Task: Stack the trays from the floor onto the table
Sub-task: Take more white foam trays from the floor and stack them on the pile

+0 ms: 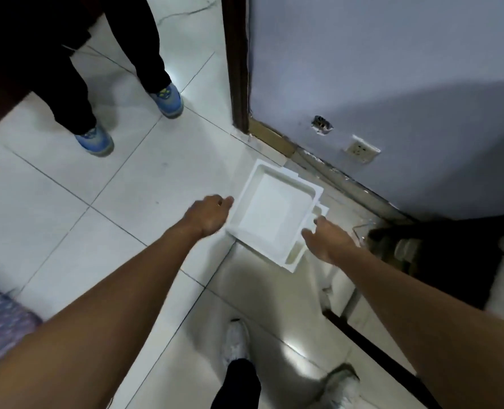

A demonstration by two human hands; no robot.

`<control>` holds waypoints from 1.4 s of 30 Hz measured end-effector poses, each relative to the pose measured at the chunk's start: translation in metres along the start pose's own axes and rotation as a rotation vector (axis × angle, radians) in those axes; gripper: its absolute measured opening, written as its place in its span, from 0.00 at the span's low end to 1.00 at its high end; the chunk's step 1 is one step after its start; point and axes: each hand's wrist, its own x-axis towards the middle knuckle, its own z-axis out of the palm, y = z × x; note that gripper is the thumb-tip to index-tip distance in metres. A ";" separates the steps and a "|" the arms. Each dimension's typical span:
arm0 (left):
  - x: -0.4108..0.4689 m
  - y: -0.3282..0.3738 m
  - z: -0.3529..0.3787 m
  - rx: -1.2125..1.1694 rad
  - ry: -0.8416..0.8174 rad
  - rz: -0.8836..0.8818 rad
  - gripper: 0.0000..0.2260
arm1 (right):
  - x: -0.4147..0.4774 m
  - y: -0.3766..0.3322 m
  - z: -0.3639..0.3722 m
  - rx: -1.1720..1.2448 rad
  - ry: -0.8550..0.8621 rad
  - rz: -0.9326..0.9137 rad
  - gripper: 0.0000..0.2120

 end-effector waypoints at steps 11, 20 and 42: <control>0.148 -0.086 0.155 0.332 -0.098 0.191 0.24 | 0.143 0.037 0.138 0.247 -0.015 0.257 0.25; 0.236 -0.113 0.200 0.167 -0.022 0.045 0.15 | 0.210 0.054 0.176 0.488 0.100 0.297 0.22; 0.174 -0.072 0.142 0.042 0.058 -0.066 0.15 | 0.165 0.054 0.109 0.658 0.095 0.381 0.22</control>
